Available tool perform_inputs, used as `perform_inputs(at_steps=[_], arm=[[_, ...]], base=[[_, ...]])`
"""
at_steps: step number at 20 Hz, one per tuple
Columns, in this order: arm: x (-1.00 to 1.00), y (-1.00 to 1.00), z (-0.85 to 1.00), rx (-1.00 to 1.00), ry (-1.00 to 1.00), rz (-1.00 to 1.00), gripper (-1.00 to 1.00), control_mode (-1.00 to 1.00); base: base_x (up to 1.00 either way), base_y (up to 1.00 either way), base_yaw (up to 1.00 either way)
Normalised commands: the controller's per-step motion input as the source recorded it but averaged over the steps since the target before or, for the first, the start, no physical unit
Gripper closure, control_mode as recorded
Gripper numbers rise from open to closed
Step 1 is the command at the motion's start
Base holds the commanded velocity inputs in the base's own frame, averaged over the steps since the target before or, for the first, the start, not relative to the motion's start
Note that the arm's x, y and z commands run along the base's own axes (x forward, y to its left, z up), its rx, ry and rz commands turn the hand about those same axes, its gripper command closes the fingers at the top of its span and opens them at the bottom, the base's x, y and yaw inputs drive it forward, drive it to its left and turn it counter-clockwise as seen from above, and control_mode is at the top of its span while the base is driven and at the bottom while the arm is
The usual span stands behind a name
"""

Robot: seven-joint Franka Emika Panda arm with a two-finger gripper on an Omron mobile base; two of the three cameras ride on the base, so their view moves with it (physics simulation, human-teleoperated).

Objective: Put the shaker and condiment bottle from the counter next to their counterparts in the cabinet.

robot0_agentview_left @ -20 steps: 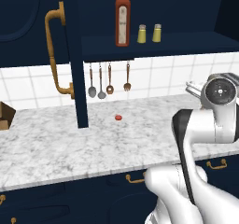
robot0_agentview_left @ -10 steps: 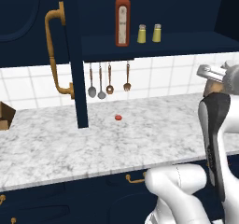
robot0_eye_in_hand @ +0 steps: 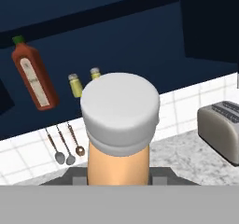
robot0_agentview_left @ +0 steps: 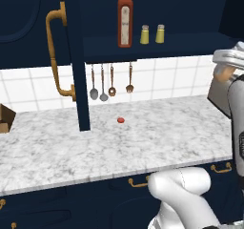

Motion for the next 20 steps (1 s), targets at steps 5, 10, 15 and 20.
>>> perform_inputs(at_steps=[5, 10, 15, 20], arm=[[0.01, 0.2, 0.46, -0.07, -0.03, 0.07, 1.0, -1.0], [0.16, 0.55, 0.07, -0.21, 0.01, 0.0, 1.0, -1.0], [0.05, 0.37, -0.06, -0.04, 0.02, 0.12, 1.0, -1.0], [0.16, 0.64, -0.1, -0.08, 0.09, 0.21, 1.0, -1.0]], base=[[0.0, 0.0, 0.0], [0.0, 0.0, 0.0], [0.0, 0.0, 0.0], [0.0, 0.0, 0.0]])
